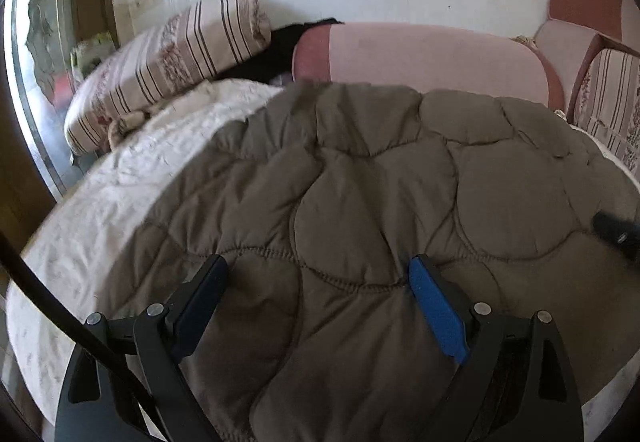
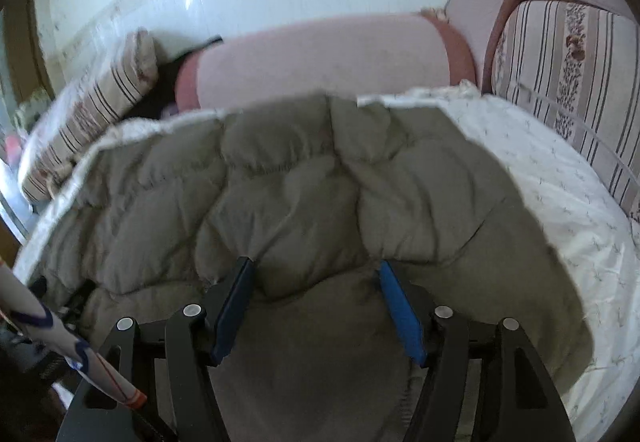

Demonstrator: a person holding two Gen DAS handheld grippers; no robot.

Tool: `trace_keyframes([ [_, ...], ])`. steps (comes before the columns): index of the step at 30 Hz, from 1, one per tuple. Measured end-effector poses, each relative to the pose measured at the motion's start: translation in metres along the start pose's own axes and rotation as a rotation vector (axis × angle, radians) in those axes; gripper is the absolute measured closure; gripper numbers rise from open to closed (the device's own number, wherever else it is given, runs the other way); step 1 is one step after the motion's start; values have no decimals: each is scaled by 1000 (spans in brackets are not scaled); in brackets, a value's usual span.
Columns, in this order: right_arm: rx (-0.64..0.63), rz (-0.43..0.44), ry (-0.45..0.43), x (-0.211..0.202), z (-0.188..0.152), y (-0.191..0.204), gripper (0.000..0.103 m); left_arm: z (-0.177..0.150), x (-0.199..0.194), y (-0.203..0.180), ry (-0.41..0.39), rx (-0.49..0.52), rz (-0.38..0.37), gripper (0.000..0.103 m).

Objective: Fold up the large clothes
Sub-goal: 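Open both grippers and press them on the folded jacket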

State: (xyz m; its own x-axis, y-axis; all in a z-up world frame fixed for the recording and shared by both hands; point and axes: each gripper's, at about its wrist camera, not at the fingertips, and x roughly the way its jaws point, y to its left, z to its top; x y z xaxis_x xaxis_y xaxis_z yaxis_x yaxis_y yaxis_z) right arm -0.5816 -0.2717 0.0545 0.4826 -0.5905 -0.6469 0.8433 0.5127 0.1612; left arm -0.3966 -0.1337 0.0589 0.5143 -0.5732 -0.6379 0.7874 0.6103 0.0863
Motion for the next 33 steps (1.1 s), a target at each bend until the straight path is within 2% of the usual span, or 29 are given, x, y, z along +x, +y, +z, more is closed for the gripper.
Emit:
trace_keyframes([
  [6, -68, -74, 40, 18, -6, 9, 24, -3, 11, -5, 13, 17, 10, 11],
  [9, -62, -66, 42, 17, -7, 6, 24, -4, 12, -5, 15, 16, 5, 11],
  [12, -17, -35, -1, -2, -5, -4, 25, -3, 13, -3, 22, 9, -5, 11],
  [14, -2, -73, -44, -15, -5, -11, 25, -2, 13, -2, 25, 6, -9, 11],
  [16, 11, -146, -74, -25, -5, -22, 26, -1, 13, -1, 28, 2, -12, 11],
  [19, 62, -203, -54, -25, -8, -41, 31, -1, 13, -1, 30, -2, -11, 11],
  [21, 93, -201, -6, -18, -11, -50, 38, -2, 13, -1, 31, -3, -10, 11],
  [24, 114, -178, 54, -4, -13, -55, 36, -2, 12, -1, 30, 0, -11, 11],
  [27, 138, -168, 76, 2, -15, -59, 34, -1, 13, 0, 29, 0, -12, 11],
  [30, 152, -163, 68, 0, -13, -62, 34, -1, 14, -1, 30, -1, -12, 11],
  [33, 175, -127, -20, -19, -7, -58, 34, -1, 14, -1, 31, -4, -12, 11],
])
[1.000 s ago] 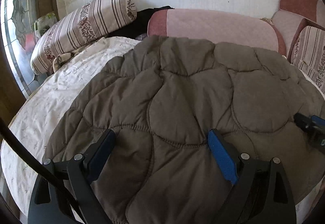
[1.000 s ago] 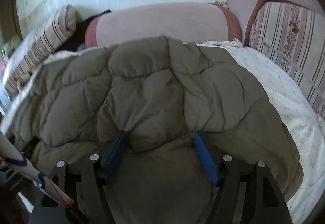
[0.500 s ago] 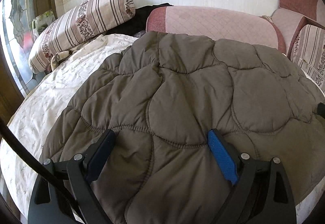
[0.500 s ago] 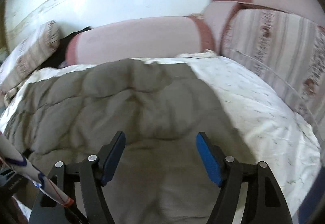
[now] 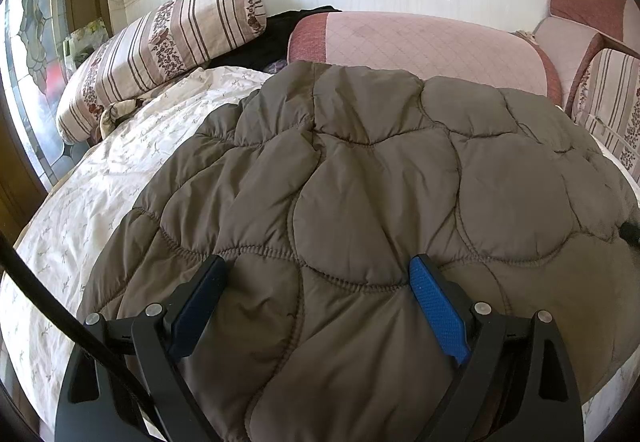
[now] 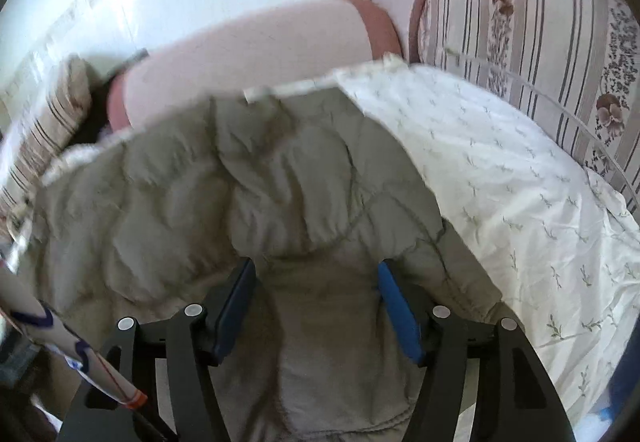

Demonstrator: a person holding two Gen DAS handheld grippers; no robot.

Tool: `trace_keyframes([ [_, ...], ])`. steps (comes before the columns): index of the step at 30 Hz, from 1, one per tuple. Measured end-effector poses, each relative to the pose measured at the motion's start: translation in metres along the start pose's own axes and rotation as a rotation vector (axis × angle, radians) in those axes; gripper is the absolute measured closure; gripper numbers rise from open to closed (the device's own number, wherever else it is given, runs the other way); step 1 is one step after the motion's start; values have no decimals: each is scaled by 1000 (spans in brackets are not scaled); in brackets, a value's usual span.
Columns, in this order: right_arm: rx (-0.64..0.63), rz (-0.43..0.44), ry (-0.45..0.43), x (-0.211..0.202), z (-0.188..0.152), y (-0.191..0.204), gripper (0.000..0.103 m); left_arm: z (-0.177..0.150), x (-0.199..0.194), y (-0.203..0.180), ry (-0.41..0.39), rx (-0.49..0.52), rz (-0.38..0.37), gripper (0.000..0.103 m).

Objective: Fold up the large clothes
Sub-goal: 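Open both grippers and press them on the folded jacket, then smooth the folded jacket flat with both open tools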

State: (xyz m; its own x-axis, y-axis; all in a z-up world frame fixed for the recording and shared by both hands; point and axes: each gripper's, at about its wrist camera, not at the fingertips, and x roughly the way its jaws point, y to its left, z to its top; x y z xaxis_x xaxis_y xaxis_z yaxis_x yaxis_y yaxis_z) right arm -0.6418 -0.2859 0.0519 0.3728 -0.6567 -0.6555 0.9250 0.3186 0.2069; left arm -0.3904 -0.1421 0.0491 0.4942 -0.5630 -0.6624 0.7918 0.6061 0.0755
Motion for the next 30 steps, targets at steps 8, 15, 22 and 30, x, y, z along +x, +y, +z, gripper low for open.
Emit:
trace_keyframes([
  [8, -50, 61, -88, 4, 36, 40, 34, -1, 0, 1, -3, 5, 0, 11],
  [15, -162, 73, -31, 52, 53, 99, 26, -1, -1, 1, -6, 6, 5, 11],
  [22, -202, 57, 104, 96, 40, 102, 19, -2, -2, -8, -21, 25, 30, 11],
  [30, -162, 99, 16, 48, 36, 77, 19, -5, -4, -4, -9, 12, 15, 11],
])
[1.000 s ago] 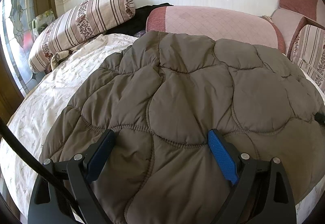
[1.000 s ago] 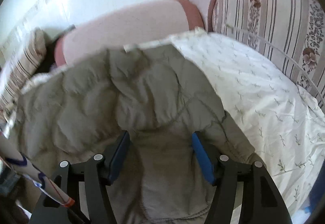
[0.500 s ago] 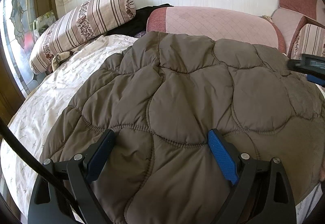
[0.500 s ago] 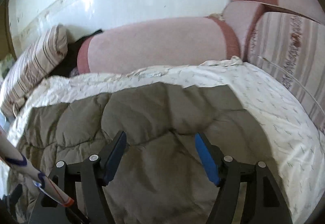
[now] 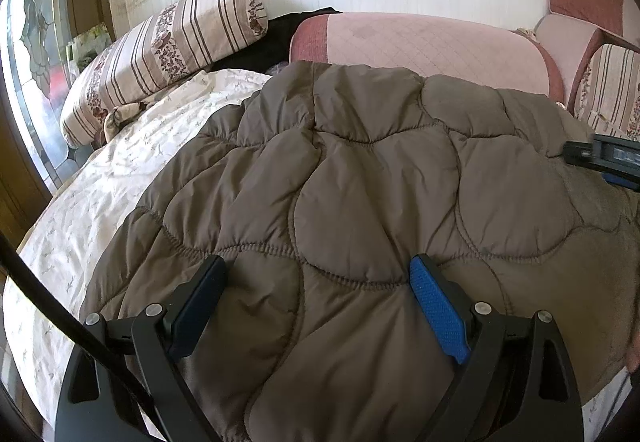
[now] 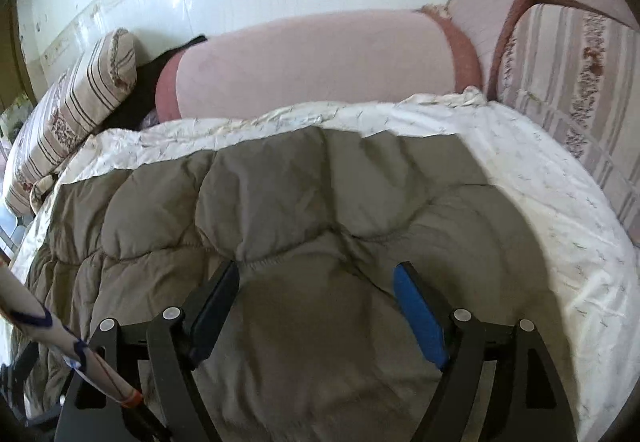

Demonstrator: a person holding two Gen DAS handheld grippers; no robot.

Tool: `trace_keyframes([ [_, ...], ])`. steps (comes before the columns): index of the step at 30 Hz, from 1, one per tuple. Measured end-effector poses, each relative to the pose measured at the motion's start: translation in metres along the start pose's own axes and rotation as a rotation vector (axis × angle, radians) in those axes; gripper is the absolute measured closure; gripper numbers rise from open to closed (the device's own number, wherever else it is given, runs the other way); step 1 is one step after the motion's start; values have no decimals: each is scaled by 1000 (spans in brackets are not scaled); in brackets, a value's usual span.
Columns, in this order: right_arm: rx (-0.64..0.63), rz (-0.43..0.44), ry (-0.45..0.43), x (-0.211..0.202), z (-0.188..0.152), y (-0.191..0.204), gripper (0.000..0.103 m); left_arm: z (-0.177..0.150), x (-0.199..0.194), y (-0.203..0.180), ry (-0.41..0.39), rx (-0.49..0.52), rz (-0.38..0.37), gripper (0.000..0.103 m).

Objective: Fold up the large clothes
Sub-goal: 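Smooth the folded jacket flat with both open tools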

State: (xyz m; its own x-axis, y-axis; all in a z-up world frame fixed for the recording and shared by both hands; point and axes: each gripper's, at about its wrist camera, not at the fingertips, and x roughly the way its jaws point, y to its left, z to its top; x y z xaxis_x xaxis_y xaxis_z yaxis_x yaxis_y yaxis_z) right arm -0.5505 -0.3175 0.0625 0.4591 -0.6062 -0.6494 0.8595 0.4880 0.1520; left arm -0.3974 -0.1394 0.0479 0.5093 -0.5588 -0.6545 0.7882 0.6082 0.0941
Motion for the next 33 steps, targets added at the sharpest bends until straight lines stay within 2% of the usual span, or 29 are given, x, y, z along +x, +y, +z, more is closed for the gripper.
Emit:
trace_keyframes([
  [10, 30, -37, -3, -56, -40, -25, 19, 2, 2, 3, 8, -11, 1, 11],
  [16, -19, -83, 62, -47, -60, -14, 18, 2, 3, 3, 9, -12, 3, 11],
  [20, -38, -101, 67, -38, -63, -12, 15, 2, 2, 3, 8, -13, 1, 11],
  [25, 2, -57, 34, -53, -64, -15, 14, -1, -10, 11, -1, -42, -19, 11],
  [28, -4, -59, -11, -71, -66, -15, 14, -5, -24, 19, -11, -69, -25, 11],
  [33, -6, -51, -27, -91, -77, -19, 14, -13, -37, 36, 6, -121, 12, 11],
])
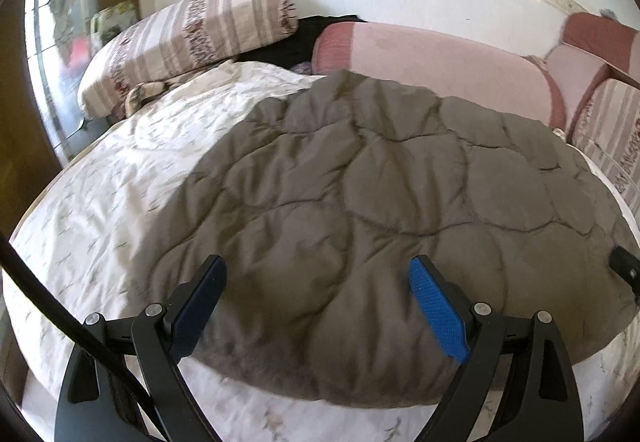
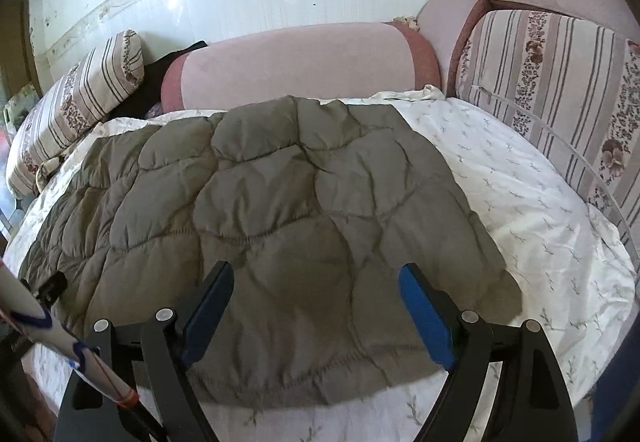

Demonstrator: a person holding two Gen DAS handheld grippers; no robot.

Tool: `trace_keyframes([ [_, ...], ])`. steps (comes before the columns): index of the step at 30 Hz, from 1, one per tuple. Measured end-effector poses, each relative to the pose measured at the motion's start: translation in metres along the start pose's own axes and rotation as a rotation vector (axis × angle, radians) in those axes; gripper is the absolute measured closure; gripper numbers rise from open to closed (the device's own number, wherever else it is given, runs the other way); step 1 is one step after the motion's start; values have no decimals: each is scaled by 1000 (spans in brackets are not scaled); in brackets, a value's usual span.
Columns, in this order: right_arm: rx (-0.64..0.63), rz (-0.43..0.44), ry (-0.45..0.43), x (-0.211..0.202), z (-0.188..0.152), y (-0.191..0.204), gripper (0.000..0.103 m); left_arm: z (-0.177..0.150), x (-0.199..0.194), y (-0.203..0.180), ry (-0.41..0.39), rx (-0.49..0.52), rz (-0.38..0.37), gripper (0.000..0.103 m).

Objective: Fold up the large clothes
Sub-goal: 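Smooth the folded jacket flat with both open tools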

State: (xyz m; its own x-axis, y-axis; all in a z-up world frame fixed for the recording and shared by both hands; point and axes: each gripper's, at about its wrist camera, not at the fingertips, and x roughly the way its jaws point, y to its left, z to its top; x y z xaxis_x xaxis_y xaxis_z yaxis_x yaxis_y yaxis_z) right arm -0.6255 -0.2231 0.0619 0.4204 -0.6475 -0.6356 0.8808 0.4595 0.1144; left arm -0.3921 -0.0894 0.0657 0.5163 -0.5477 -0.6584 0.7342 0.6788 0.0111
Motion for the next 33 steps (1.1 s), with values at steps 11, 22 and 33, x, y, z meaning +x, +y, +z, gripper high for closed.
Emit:
trace_keyframes([
  [11, -7, -28, 71, 12, -12, -9, 20, -5, 15, 4, 46, -8, 33, 11],
  [22, -49, -58, 96, 24, -16, -1, 20, -4, 19, 1, 46, 6, 35, 11],
  [33, -36, -48, 26, 5, -14, -1, 19, -5, 13, 1, 32, 2, 28, 11],
])
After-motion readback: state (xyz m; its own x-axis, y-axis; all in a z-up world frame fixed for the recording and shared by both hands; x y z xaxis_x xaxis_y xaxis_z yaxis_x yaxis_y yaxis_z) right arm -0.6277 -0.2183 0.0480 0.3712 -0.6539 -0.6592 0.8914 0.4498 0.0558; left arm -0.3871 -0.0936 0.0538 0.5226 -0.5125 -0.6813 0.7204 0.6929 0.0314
